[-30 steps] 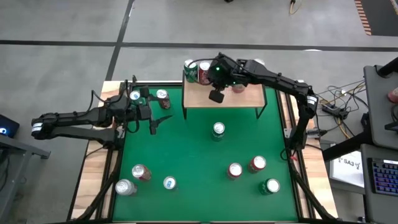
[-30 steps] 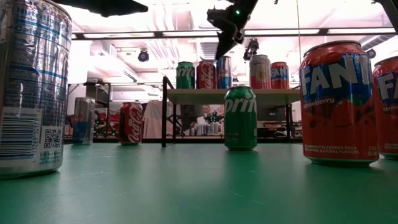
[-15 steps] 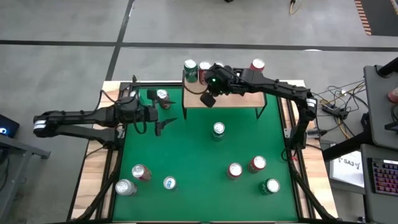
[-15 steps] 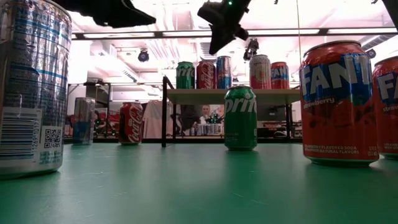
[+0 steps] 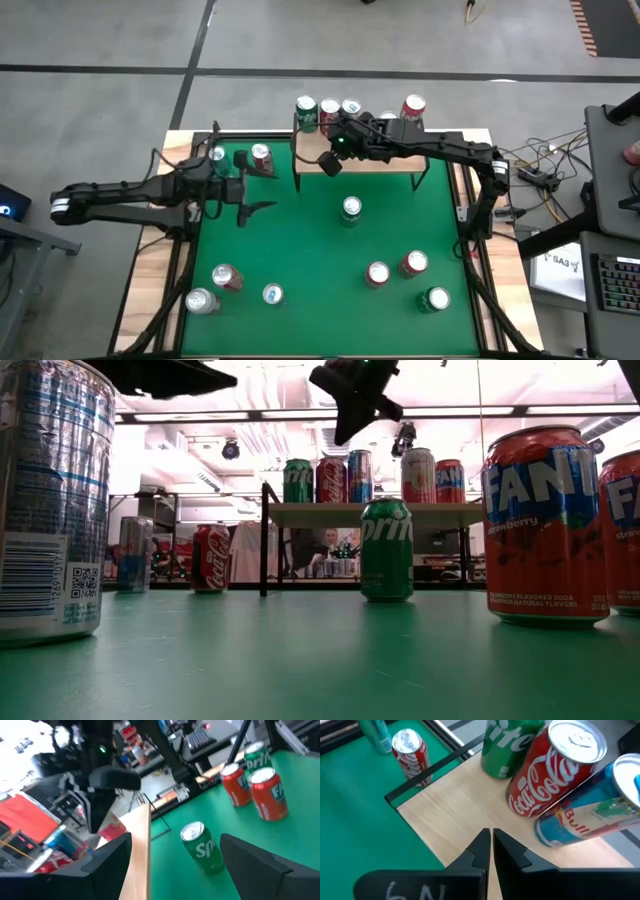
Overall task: Place canned beverage on shelf
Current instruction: Adjust the soda cans on the shelf
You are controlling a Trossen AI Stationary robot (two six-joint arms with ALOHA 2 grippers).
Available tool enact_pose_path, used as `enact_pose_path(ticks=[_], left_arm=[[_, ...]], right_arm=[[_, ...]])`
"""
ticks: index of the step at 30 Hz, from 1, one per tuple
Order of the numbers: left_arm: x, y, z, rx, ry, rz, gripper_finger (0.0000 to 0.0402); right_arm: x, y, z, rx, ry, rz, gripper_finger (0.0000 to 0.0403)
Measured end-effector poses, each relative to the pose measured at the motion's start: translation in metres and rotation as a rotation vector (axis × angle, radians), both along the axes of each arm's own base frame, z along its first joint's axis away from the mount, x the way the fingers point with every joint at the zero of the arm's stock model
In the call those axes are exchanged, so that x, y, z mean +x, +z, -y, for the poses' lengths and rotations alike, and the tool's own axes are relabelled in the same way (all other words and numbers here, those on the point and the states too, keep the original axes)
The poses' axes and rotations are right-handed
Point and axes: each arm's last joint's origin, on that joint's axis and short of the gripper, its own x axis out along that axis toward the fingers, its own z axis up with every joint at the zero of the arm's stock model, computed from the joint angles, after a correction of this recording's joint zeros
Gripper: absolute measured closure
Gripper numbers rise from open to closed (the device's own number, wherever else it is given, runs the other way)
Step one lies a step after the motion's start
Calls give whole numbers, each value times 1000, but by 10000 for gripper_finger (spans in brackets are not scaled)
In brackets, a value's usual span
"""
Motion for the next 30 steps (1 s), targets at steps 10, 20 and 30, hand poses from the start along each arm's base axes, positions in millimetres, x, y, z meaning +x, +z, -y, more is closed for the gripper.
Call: enact_pose_path(ticks=[10,20,30], left_arm=[[-45,8,7,-9,-10,175,114],[-68,14,11,-30,-11,239,114],[-77,16,12,-30,-9,271,114]], right_arm=[[15,-16,1,-61,-20,115,390],[17,-23,8,-116,-233,207,390],[18,-19,18,-127,-265,266,390]])
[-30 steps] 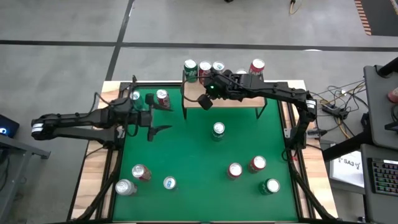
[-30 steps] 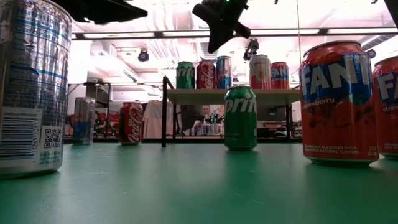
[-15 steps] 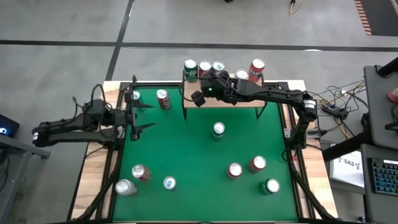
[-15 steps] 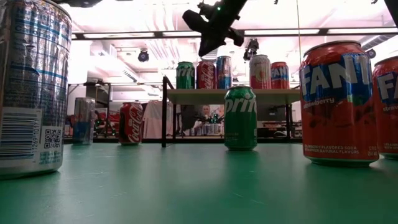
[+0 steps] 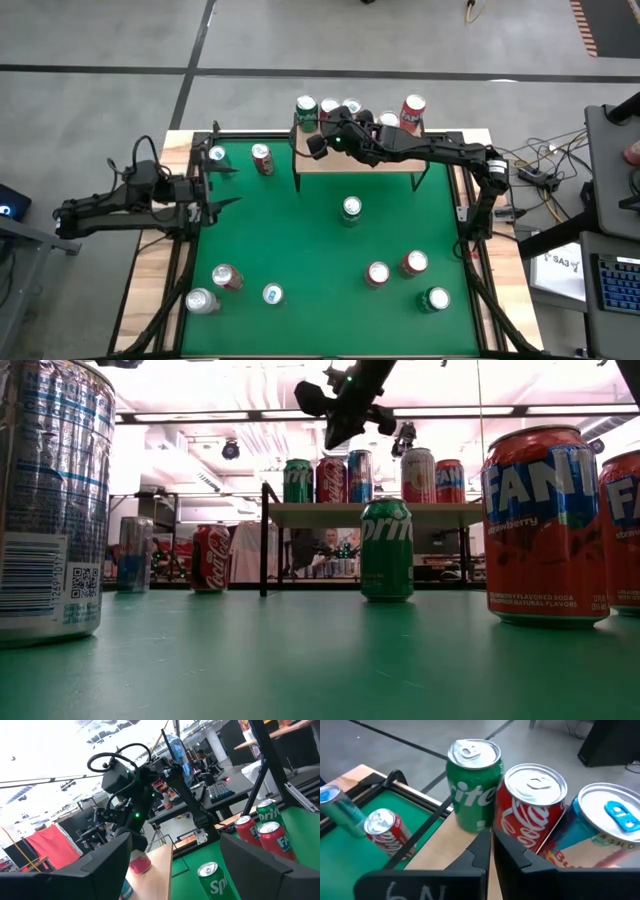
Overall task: Place canned beverage on shelf
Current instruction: Adjust the soda cans on the shelf
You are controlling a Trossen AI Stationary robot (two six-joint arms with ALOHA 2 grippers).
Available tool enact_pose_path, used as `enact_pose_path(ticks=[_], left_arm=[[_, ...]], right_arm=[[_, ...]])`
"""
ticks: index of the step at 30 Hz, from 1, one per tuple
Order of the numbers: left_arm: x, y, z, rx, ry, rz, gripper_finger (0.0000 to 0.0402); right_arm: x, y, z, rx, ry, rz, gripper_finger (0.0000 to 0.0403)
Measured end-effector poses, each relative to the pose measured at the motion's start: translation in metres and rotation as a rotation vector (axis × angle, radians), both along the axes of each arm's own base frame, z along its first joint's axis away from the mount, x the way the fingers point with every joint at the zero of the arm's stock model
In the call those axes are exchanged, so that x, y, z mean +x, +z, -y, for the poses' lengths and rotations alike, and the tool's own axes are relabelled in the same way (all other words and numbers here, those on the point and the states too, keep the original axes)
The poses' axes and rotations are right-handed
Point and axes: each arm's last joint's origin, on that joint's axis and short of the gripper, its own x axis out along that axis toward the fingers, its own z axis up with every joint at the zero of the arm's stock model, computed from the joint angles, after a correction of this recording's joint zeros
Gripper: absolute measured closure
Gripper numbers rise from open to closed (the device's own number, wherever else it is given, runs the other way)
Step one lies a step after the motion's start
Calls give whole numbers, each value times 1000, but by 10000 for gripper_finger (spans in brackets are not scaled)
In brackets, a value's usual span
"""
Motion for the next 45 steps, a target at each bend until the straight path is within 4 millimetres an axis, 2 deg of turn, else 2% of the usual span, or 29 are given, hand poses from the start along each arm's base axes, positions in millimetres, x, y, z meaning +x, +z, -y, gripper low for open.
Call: enact_pose_path(ticks=[9,16,40,45], left_arm=[[-2,1,0,-1,16,9,114],[-2,1,0,-1,18,11,114],[-2,1,0,-1,18,12,114],[1,2,-1,-32,13,17,114]], right_arm=[[12,-22,14,-1,-16,-43,390],[15,-27,15,1,-18,-53,390],[12,-25,19,-88,-116,-90,390],[11,-18,7,-85,-58,-87,390]])
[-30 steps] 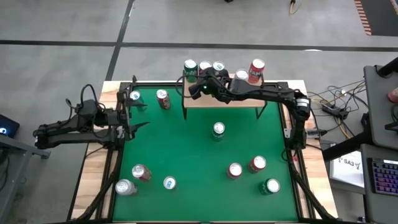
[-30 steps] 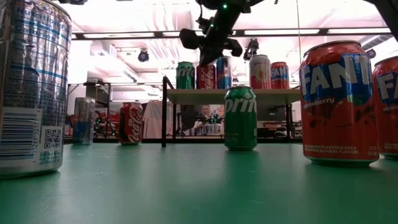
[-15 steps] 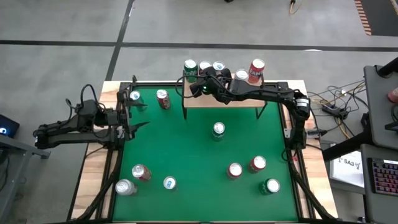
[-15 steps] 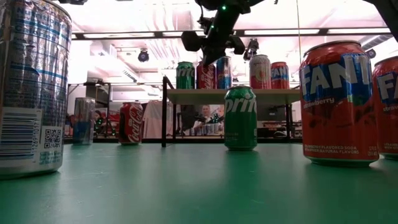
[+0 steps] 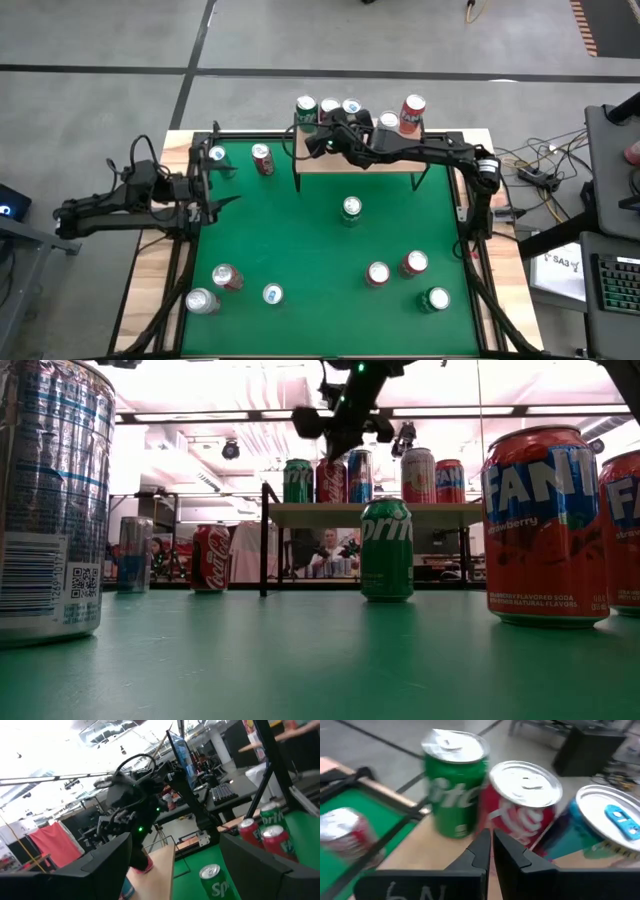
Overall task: Place canned beverage on shelf
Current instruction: Adjust the soda cans on the shelf
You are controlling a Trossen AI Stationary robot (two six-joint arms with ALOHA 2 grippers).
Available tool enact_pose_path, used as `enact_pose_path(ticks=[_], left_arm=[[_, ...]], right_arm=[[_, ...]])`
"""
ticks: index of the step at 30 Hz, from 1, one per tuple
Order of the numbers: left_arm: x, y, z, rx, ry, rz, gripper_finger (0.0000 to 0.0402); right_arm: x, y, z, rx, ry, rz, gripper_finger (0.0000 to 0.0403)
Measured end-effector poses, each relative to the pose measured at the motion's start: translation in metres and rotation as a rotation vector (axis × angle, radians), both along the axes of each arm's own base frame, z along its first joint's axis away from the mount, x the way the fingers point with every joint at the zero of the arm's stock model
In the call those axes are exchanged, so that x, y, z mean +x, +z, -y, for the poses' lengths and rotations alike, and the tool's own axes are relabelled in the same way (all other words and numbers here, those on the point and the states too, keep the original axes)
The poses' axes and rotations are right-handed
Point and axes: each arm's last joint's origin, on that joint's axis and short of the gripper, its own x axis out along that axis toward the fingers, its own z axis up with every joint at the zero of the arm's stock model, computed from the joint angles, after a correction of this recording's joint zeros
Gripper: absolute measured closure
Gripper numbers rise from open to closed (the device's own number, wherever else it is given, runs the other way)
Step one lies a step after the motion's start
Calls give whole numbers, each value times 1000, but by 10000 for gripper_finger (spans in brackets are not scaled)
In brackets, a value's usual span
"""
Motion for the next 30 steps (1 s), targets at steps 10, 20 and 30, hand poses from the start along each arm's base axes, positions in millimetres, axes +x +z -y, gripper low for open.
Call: enact_pose_path(ticks=[10,20,30], left_arm=[[31,1,-5,-71,-12,-1,132],[96,0,-20,-180,158,-145,251],[174,6,-44,-134,225,-300,396]], right_arm=[[-38,64,-40,44,377,61,390],[-99,95,-76,10,498,-39,390],[-134,76,-81,-40,531,-74,390]])
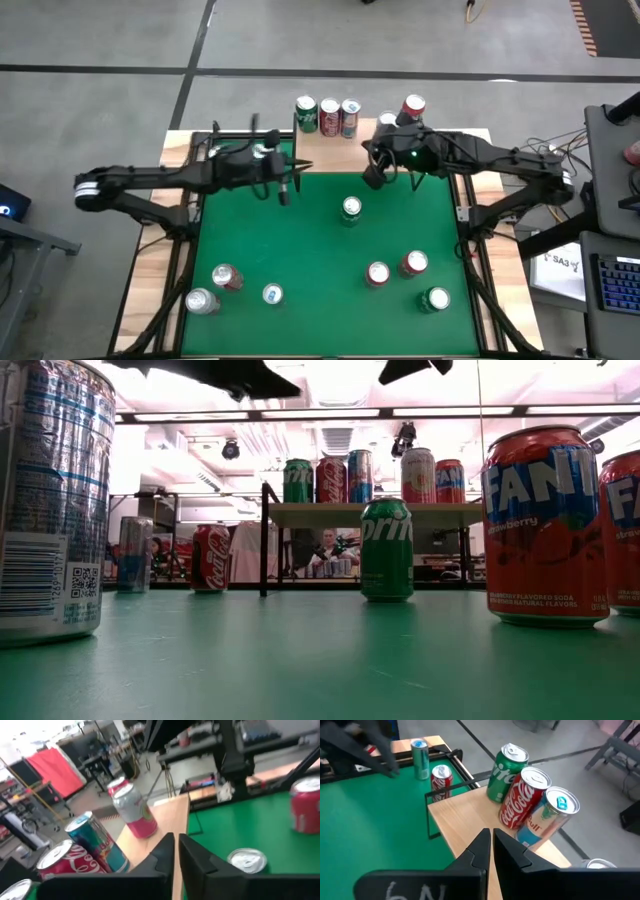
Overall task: Place canned beverage on shelf
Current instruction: Adjust the soda cans on the shelf
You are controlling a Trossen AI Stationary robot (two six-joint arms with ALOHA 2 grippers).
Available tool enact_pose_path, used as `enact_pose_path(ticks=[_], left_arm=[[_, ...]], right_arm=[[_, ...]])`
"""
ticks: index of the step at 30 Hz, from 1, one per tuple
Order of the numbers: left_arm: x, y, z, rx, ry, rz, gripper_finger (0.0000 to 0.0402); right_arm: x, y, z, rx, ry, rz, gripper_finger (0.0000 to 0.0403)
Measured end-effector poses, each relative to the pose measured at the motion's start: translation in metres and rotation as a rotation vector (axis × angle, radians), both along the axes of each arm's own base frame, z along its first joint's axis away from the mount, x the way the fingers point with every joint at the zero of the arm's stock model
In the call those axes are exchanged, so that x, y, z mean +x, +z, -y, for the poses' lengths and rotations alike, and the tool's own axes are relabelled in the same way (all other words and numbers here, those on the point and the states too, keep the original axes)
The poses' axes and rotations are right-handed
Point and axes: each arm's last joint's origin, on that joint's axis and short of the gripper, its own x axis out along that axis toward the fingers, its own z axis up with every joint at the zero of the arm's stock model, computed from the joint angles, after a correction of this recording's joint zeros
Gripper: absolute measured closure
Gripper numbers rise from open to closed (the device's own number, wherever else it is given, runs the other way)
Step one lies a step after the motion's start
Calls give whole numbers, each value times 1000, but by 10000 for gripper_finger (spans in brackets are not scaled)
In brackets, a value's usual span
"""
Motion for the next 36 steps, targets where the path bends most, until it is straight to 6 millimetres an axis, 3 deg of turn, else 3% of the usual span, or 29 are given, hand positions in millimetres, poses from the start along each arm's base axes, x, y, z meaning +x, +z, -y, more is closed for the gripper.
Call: enact_pose_path(ticks=[7,14,25,36], left_arm=[[35,-14,-28,-19,68,-77,400],[45,-28,-54,-73,148,-68,401],[48,-34,-57,-111,200,-64,401],[48,-32,-58,-109,211,-42,402]], right_arm=[[-13,-22,-3,-66,88,55,390],[-16,-36,-3,-130,127,56,390],[-3,-66,-2,-190,228,47,390],[1,-62,-3,-215,295,78,390]])
